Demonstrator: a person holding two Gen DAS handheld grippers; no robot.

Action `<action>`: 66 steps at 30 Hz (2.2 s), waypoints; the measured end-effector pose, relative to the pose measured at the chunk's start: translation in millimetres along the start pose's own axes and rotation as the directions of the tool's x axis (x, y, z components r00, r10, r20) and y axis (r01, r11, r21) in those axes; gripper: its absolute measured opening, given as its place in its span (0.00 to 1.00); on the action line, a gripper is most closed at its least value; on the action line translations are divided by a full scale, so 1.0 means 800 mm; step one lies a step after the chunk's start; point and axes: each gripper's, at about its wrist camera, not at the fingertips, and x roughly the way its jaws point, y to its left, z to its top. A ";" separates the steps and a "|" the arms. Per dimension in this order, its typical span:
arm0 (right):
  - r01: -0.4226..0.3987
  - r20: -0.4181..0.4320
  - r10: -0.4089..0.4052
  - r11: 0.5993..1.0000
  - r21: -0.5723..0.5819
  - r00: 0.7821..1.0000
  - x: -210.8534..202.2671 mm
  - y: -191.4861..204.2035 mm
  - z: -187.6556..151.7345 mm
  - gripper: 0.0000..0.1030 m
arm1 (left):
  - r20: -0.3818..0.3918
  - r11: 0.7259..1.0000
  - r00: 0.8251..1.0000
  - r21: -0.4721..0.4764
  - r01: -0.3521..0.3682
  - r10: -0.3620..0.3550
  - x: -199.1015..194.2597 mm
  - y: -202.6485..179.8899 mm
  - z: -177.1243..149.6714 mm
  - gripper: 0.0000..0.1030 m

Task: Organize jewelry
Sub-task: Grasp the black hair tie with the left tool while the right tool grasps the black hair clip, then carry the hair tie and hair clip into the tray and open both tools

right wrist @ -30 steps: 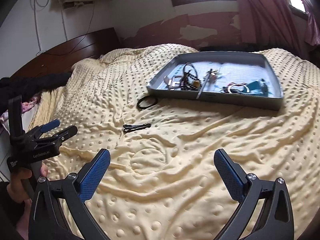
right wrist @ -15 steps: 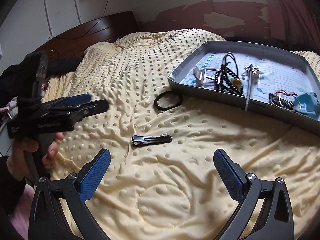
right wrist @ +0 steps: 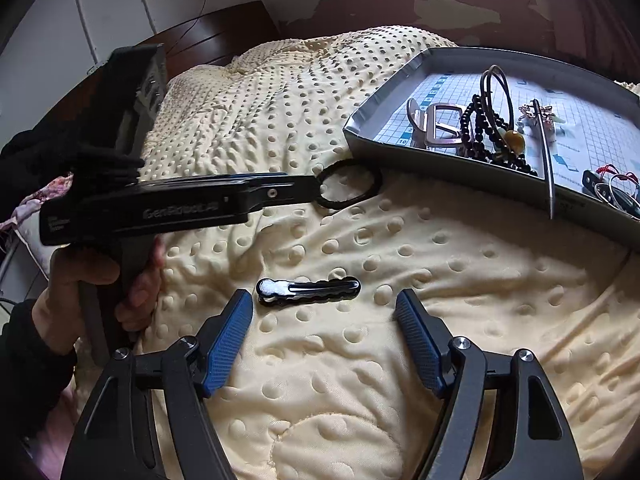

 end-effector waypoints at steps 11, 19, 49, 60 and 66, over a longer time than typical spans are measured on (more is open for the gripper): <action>0.074 -0.035 -0.074 0.997 -0.019 0.997 0.023 0.006 0.010 0.62 | -0.050 0.996 0.998 -0.080 0.041 -0.045 0.025 0.020 0.006 0.14; 0.121 -0.034 -0.120 0.993 0.007 0.992 0.030 -0.003 0.018 0.52 | -0.048 0.995 0.998 -0.094 0.042 -0.046 0.025 0.023 0.002 0.08; 0.201 0.112 -0.225 0.960 0.194 0.968 -0.045 -0.054 -0.001 0.52 | -0.003 0.998 0.999 -0.046 -0.035 0.035 -0.019 -0.026 -0.040 0.05; 0.294 0.282 -0.328 0.943 0.156 0.902 -0.093 -0.075 0.047 0.52 | 0.136 0.999 0.990 -0.052 -0.014 0.021 -0.056 -0.064 0.002 0.05; 0.353 0.305 -0.393 0.918 0.181 0.867 -0.114 -0.118 0.079 0.52 | 0.202 0.996 0.978 -0.088 -0.031 0.048 -0.046 -0.094 0.079 0.05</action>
